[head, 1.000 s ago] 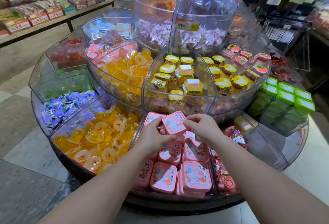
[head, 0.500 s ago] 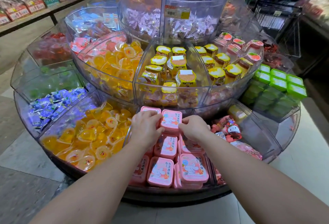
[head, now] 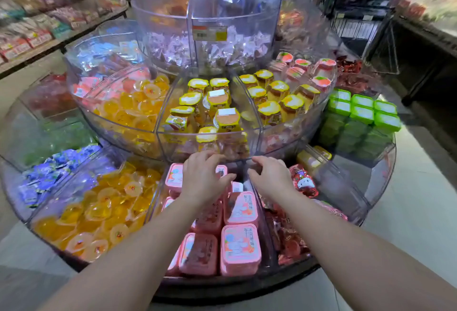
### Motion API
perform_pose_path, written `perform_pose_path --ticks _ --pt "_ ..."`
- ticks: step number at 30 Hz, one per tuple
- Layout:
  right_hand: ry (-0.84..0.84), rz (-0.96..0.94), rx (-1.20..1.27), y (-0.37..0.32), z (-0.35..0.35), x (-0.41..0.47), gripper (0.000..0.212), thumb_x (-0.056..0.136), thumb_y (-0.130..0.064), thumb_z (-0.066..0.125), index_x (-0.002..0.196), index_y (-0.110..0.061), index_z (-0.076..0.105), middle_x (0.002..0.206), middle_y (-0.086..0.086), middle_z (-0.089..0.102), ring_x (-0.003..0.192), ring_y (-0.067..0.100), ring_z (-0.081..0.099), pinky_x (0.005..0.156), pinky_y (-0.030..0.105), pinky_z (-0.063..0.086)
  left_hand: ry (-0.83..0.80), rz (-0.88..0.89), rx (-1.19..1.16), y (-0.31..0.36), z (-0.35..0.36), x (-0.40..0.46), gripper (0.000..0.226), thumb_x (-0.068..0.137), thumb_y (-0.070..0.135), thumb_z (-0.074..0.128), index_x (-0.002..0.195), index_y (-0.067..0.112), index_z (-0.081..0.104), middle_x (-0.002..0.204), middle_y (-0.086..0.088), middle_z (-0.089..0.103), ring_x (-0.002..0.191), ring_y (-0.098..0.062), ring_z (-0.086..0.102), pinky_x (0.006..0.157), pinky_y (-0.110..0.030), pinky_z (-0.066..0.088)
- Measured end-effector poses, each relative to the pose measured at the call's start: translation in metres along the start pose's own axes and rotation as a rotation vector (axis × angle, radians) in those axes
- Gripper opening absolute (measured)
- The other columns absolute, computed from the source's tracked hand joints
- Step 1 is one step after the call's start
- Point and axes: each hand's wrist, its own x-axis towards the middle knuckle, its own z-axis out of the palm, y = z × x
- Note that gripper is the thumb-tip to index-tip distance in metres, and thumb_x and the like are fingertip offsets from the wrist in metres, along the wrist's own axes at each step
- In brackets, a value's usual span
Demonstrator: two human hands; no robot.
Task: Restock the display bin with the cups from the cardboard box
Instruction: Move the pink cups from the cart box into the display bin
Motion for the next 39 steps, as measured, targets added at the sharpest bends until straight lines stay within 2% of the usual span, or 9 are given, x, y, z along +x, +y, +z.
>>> perform_pose_path --ticks 4,6,13,19,23,27,33,39 --pt "0.079 -0.054 -0.202 0.061 -0.046 0.011 0.061 0.089 -0.046 0.052 0.145 -0.03 0.036 0.146 0.003 0.042 0.134 0.028 0.033 0.109 0.042 0.028 -0.163 0.106 0.147 0.082 0.022 0.029 0.051 0.081 0.052 0.057 0.124 0.026 0.058 0.128 -0.001 0.056 0.12 -0.028 0.047 0.099 -0.038 0.036" --pt "0.101 -0.04 -0.244 0.102 -0.07 0.015 0.063 0.088 -0.049 0.053 0.146 -0.03 0.035 0.148 0.004 0.038 0.136 0.028 0.031 0.11 0.042 0.026 -0.239 0.139 0.215 0.128 0.045 0.042 0.056 0.082 0.054 0.056 0.131 0.028 0.049 0.134 -0.001 0.052 0.125 -0.028 0.043 0.102 -0.037 0.034" --pt "0.165 0.096 -0.246 0.272 -0.192 0.017 0.061 0.089 -0.048 0.051 0.146 -0.03 0.035 0.145 0.005 0.04 0.134 0.028 0.033 0.109 0.041 0.029 -0.293 0.21 0.188 0.318 0.133 0.081 0.06 0.079 0.054 0.058 0.133 0.031 0.048 0.134 0.0 0.051 0.123 -0.028 0.046 0.099 -0.037 0.037" --pt "0.226 0.156 -0.258 0.378 -0.282 0.031 0.047 0.09 -0.044 0.051 0.133 -0.025 0.048 0.134 0.007 0.051 0.124 0.033 0.043 0.103 0.043 0.039 -0.28 0.271 0.158 0.457 0.191 0.124 0.058 0.081 0.058 0.055 0.128 0.025 0.05 0.129 -0.005 0.054 0.121 -0.029 0.048 0.098 -0.038 0.038" --pt "0.232 0.18 -0.257 0.426 -0.312 0.067 0.042 0.092 -0.036 0.05 0.131 -0.021 0.051 0.134 0.01 0.052 0.123 0.035 0.045 0.102 0.044 0.041 -0.282 0.301 0.146 0.505 0.234 0.167 0.056 0.08 0.058 0.054 0.126 0.027 0.051 0.125 -0.006 0.057 0.118 -0.03 0.05 0.096 -0.039 0.041" --pt "0.205 0.182 -0.274 0.477 -0.332 0.13 0.052 0.091 -0.046 0.049 0.139 -0.025 0.042 0.138 0.007 0.047 0.128 0.03 0.04 0.102 0.042 0.037 -0.283 0.312 0.103 0.543 0.285 0.224 0.059 0.08 0.06 0.054 0.129 0.028 0.05 0.128 -0.003 0.056 0.122 -0.028 0.048 0.1 -0.038 0.039" --pt "0.2 0.23 -0.27 0.546 -0.378 0.248 0.053 0.093 -0.047 0.048 0.141 -0.026 0.04 0.141 0.005 0.045 0.131 0.028 0.037 0.106 0.041 0.033 -0.298 0.298 0.052 0.596 0.346 0.342 0.051 0.082 0.058 0.054 0.122 0.026 0.051 0.126 -0.003 0.056 0.119 -0.028 0.049 0.097 -0.039 0.04" --pt "0.232 0.258 -0.272 0.596 -0.424 0.363 0.054 0.093 -0.048 0.047 0.141 -0.025 0.041 0.141 0.006 0.047 0.13 0.029 0.039 0.103 0.042 0.036 -0.307 0.281 0.051 0.649 0.381 0.45 0.048 0.084 0.052 0.055 0.12 0.022 0.05 0.124 -0.006 0.057 0.118 -0.031 0.05 0.096 -0.042 0.04"
